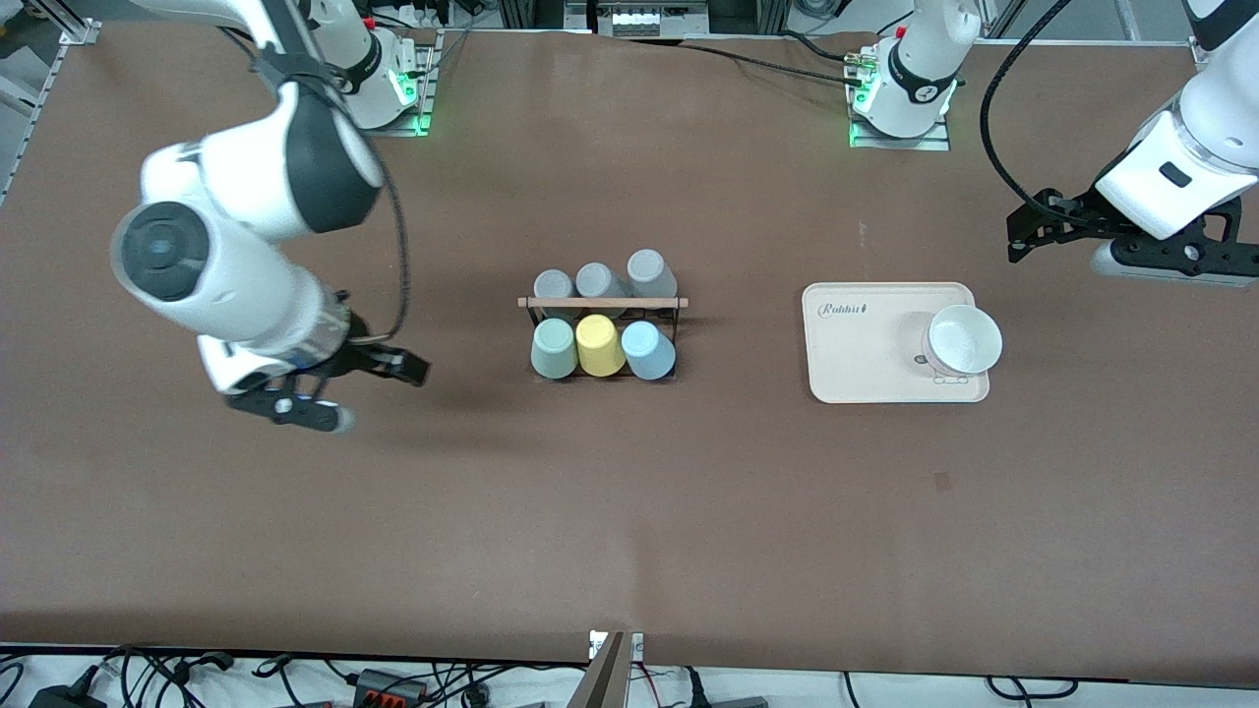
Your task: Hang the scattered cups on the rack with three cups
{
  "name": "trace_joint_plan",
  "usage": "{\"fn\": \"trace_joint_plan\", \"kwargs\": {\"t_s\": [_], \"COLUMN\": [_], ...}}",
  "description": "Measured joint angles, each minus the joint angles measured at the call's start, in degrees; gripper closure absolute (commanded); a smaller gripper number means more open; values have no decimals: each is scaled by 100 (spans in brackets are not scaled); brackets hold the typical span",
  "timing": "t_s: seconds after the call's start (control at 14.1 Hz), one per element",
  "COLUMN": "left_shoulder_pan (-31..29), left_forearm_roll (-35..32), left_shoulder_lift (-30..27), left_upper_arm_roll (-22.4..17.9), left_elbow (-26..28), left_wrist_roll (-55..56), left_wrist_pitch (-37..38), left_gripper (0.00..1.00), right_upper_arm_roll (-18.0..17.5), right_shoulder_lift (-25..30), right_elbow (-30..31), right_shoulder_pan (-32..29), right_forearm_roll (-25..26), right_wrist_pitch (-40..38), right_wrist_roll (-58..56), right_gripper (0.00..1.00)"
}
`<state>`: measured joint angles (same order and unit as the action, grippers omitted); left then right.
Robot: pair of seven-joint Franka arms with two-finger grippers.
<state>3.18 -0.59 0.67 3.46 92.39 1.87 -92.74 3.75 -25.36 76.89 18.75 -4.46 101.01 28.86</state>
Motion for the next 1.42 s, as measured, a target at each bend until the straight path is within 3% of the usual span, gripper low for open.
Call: {"fn": "trace_joint_plan", "kwargs": {"t_s": [0.28,0.57,0.99,1.21,1.42], "left_shoulder_pan": [0,0,0,0,0], "left_forearm_roll": [0,0,0,0,0], "left_shoulder_lift": [-3,-4,-4,-4,-4], "left_upper_arm_roll": [0,1,1,1,1], "left_elbow": [0,0,0,0,0], "left_wrist_roll": [0,0,0,0,0], "left_wrist_pitch": [0,0,0,0,0], "left_gripper": [0,0,0,0,0], "right_upper_arm_roll": [23,67,76,77,77], "right_shoulder_lift": [231,384,897,1136,1624], "right_elbow": [-354,-488,-477,-147,679], "right_shoulder_pan": [-752,-1328,-1520,-1541,-1551], "right_forearm_roll": [36,36,130,270,369], "right_wrist_pitch": [-671,-711,-798,-777,-398], "right_wrist_roll": [-1232,-2377,-2772,-2983,-3174], "right_gripper": [0,0,0,0,0]}}
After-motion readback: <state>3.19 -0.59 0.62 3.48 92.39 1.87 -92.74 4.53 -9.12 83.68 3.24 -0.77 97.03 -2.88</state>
